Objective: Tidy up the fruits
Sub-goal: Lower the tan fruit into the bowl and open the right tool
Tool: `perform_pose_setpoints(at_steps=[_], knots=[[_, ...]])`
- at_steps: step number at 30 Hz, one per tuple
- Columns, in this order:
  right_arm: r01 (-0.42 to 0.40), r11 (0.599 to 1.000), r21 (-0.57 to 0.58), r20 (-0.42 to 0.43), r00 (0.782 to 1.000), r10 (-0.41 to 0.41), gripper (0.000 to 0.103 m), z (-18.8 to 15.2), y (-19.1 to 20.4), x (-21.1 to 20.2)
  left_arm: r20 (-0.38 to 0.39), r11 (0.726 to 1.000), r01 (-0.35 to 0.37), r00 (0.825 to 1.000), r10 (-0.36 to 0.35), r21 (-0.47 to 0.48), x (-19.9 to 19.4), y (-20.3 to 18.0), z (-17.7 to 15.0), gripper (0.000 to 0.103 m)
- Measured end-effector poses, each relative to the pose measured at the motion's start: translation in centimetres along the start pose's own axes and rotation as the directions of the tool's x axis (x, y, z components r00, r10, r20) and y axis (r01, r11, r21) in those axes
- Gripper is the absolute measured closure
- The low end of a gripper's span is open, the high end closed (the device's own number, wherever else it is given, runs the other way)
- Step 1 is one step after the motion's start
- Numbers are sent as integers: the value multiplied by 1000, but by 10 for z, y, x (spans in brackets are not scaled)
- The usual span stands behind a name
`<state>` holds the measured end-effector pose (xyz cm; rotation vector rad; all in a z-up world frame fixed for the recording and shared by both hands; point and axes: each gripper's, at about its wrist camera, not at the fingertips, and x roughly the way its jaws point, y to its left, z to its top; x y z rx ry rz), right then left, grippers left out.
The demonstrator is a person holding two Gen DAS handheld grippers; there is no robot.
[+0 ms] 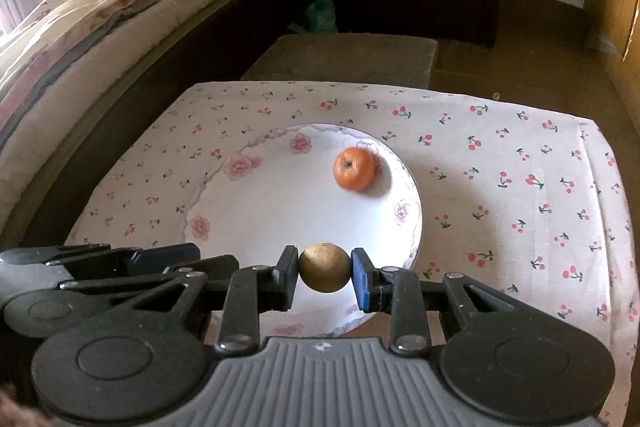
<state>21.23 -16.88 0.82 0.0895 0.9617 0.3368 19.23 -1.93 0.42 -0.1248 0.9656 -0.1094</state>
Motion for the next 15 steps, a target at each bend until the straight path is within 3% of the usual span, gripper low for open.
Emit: perform_pose_setpoints(at_steps=[15], knots=[[-7,1000,28,5,1000,7,72,2,-2,-5,4,1000,0,1000,0,-3,-6,-1,-2,58]])
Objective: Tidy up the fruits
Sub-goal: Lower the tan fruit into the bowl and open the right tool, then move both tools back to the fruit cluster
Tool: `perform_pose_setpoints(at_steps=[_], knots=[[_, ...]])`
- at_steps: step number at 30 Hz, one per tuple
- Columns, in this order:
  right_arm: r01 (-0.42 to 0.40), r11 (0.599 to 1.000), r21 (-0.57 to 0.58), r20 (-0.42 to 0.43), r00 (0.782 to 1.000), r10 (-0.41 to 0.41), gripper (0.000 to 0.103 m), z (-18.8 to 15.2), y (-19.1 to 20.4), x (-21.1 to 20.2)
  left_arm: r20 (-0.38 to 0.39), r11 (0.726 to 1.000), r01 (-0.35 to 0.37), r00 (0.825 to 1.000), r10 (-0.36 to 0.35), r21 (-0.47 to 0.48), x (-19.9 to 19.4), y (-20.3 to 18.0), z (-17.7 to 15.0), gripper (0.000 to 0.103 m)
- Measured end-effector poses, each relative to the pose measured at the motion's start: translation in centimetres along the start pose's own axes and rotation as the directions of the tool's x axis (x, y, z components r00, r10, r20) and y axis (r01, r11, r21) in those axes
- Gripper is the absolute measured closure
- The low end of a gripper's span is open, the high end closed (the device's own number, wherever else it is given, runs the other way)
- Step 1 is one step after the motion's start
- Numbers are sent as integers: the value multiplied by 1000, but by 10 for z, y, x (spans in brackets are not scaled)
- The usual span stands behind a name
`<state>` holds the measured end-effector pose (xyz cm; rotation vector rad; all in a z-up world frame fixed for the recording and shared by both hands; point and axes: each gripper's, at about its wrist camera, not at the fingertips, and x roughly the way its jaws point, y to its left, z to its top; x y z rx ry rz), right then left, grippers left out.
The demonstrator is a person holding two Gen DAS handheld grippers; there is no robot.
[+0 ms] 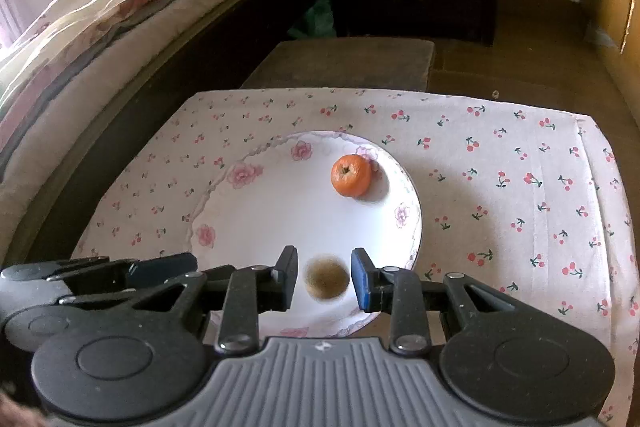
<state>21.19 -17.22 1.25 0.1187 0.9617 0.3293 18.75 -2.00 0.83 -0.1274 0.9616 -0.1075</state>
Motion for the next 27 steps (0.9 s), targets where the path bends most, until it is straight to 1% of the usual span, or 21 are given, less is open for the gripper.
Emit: perform_pose_setpoints(at_steps=[8,17,27], knots=[[1,1000,11,0,1000,-1,72,-1,-1,-3,7,1000,-3,1000,3,10,-3,0,-1,53],[4,1000,-4,-4,1000,-4,72,-7,5,-10,9,1000,2,1000,-2,8,-8,2,-3,52],[12,1000,2,-5,1000,-12,72,-26,7,-29,23,1000,16,1000,-16,4,-29,9,-18,52]])
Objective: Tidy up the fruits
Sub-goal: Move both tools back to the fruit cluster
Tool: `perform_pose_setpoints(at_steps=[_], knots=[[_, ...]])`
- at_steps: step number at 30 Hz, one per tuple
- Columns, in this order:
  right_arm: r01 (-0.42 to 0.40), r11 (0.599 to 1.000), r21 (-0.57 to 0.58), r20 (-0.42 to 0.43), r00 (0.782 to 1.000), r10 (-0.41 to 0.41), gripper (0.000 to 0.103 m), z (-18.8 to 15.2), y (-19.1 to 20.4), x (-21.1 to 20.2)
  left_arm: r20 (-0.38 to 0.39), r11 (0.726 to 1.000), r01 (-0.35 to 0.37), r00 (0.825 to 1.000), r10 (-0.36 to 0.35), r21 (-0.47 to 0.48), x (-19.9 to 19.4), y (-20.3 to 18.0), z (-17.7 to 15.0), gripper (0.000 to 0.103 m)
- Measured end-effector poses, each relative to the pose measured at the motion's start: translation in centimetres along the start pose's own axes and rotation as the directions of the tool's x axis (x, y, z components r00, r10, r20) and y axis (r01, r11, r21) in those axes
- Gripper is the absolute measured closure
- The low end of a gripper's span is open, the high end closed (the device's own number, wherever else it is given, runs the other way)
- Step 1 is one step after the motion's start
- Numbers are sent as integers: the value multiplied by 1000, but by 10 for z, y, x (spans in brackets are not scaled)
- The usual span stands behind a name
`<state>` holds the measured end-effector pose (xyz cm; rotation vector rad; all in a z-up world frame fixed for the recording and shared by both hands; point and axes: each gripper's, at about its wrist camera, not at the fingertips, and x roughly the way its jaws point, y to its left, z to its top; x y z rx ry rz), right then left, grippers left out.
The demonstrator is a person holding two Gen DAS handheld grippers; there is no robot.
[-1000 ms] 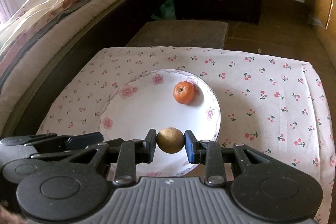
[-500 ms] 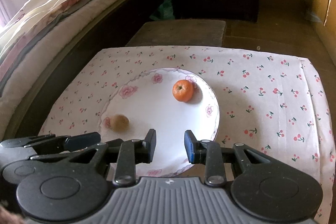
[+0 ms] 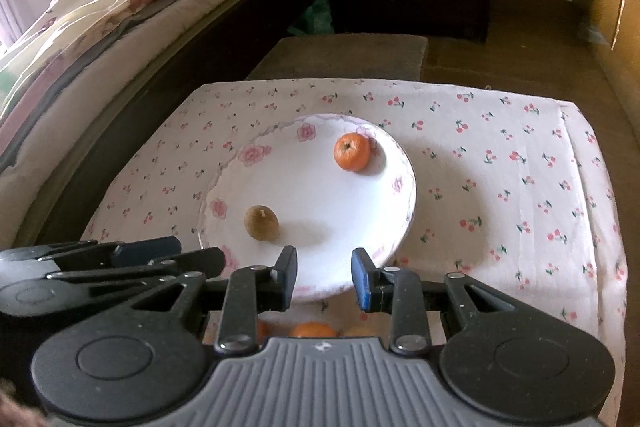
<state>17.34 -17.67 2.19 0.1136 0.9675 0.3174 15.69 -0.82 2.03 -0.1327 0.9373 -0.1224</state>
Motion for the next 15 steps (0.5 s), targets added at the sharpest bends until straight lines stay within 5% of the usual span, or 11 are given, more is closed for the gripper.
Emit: perform_pose_setpoints(at_steps=[15], knots=[[2,1000,-5,-67,998,-3,72,-53,7,-27,-36,999,44,998,-44,-5,-18,5,-34,51]])
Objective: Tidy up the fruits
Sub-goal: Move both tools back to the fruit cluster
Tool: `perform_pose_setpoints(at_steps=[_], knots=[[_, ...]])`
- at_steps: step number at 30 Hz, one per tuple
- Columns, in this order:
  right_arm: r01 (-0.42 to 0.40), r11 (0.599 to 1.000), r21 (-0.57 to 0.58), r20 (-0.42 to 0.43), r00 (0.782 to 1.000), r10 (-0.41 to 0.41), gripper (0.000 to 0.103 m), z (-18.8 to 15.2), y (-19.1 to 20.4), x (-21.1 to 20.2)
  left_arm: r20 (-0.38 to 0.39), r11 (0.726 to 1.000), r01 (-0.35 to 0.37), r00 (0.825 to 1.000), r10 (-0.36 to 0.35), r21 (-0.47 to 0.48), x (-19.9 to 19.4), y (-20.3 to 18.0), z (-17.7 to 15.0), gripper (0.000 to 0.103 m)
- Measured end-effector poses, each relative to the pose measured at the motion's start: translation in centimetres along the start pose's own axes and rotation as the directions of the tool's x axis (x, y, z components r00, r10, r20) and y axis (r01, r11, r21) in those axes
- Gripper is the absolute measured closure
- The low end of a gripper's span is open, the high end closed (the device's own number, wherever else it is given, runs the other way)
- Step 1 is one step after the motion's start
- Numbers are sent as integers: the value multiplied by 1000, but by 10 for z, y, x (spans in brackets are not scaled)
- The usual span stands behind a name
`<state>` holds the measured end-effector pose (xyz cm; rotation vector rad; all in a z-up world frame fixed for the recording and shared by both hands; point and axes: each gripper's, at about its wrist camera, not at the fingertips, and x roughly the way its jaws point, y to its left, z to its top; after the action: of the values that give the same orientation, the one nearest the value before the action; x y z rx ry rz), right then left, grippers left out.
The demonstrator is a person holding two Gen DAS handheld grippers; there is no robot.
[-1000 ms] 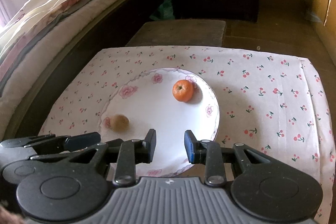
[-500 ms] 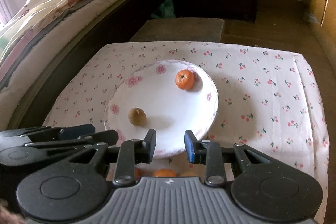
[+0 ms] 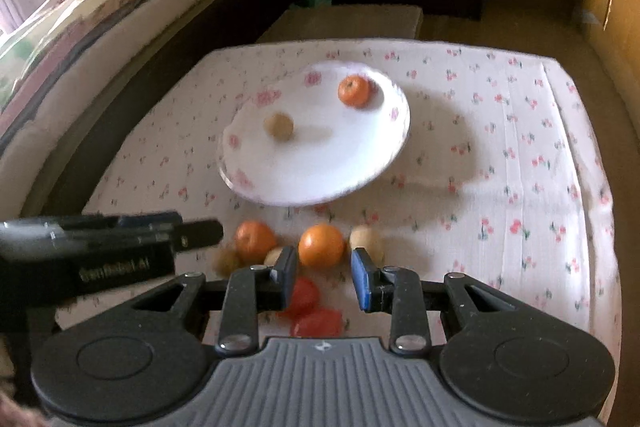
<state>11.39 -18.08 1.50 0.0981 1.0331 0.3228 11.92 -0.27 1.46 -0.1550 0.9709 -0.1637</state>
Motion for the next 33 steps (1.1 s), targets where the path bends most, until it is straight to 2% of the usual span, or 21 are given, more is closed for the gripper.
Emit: perform_pose_setpoints(at_steps=[6,20,27,33], knots=[[-24,1000,0,-45,999,24,72,-16,5,4,-8,1000,12,1000,-12,-1,-4,0,-7,49],[19,1000,-17,-84,996,-21,69,-19,12,20,-18,1000,20,1000,-20,-7,-3,2,-8,46],[30,999,-19,-123,992,-32,68,-23,13,23,-24,1000,27,999,-27,7,-3,-1,-11,45],[50,998,-36,-123,991,-54,69,-31,11,23,-43,999,40,998,-39,25,0,-6,-15,44]])
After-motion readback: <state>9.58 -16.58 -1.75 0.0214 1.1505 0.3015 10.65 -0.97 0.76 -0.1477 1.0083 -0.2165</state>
